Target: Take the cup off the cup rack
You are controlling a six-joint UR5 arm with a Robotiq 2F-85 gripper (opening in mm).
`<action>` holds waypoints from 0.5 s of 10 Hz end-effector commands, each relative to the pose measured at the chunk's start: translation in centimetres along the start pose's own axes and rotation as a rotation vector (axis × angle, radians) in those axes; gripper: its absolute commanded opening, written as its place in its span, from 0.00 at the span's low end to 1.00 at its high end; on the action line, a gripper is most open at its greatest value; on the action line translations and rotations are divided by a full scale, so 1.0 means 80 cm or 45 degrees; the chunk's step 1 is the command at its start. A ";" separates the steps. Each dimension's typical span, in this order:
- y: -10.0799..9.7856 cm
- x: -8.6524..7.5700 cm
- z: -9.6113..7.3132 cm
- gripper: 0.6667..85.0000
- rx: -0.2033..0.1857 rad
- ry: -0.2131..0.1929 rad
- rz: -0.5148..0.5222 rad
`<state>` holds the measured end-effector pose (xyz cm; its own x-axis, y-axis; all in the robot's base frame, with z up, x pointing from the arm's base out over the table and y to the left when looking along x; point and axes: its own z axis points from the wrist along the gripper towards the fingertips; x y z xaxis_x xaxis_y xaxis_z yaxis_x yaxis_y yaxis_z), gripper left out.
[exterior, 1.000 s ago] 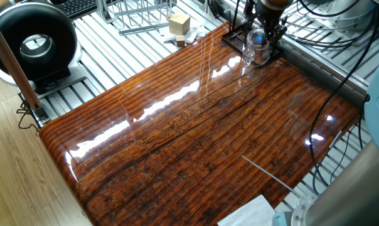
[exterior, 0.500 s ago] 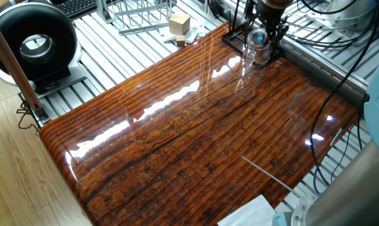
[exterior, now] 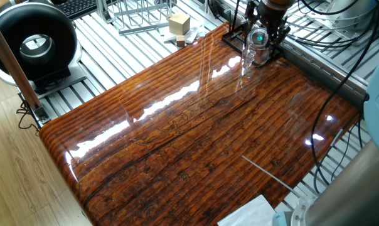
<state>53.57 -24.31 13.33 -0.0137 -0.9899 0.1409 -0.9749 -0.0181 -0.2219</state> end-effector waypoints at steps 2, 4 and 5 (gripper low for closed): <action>-0.008 0.001 0.000 0.80 0.040 -0.007 -0.060; -0.016 0.001 -0.001 0.79 0.071 -0.009 -0.092; -0.018 0.001 -0.001 0.78 0.077 -0.008 -0.102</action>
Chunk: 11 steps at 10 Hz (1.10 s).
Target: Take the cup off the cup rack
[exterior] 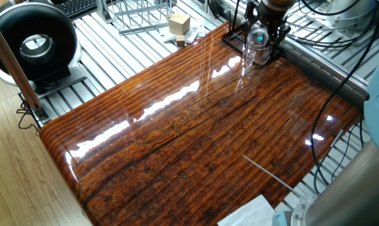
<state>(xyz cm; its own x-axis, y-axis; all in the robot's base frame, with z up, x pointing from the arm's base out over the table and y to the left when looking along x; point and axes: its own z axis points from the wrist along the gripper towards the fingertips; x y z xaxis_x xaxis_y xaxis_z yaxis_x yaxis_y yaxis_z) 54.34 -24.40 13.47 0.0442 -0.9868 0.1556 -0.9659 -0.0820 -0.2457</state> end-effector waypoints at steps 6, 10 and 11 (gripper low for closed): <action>-0.012 0.003 -0.002 0.78 0.066 -0.011 -0.061; -0.019 0.013 -0.003 0.69 0.111 0.018 -0.099; -0.020 0.012 -0.004 0.68 0.109 0.016 -0.102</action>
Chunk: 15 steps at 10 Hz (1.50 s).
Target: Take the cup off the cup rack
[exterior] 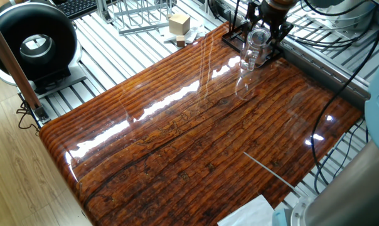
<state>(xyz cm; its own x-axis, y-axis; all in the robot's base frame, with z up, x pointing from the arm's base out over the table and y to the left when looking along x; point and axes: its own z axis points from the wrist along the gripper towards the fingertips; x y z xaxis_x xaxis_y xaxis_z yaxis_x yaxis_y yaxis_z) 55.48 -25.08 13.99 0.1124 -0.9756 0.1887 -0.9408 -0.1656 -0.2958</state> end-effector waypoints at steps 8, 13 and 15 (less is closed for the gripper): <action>-0.023 -0.001 -0.029 0.72 -0.022 0.039 -0.023; -0.024 -0.035 -0.004 0.77 0.000 -0.078 0.079; -0.021 -0.030 -0.005 0.75 -0.009 -0.064 0.060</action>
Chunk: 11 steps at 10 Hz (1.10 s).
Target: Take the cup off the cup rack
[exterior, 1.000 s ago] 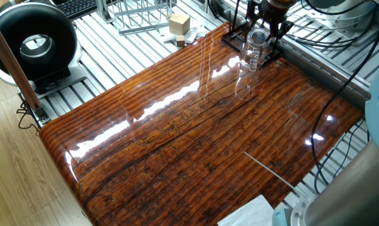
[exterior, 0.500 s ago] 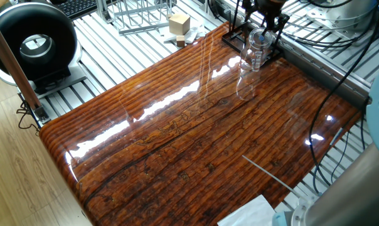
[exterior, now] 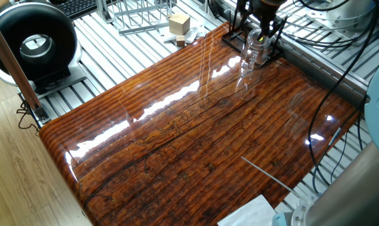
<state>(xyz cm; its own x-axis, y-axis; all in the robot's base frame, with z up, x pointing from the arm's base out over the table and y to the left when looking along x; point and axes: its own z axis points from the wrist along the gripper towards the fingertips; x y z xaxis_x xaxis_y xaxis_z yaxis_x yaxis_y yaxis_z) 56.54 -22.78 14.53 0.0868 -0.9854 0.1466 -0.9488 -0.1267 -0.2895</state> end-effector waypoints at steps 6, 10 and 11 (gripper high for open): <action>0.055 -0.019 0.000 0.86 -0.195 -0.081 0.112; 0.065 -0.008 0.003 0.84 -0.212 -0.050 0.091; 0.064 -0.005 0.005 0.82 -0.200 -0.046 0.082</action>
<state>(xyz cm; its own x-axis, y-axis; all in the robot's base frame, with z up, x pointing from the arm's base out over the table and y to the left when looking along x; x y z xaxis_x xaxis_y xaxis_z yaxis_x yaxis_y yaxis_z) 52.00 -22.76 12.79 0.0329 -0.9946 0.0989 -0.9885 -0.0469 -0.1436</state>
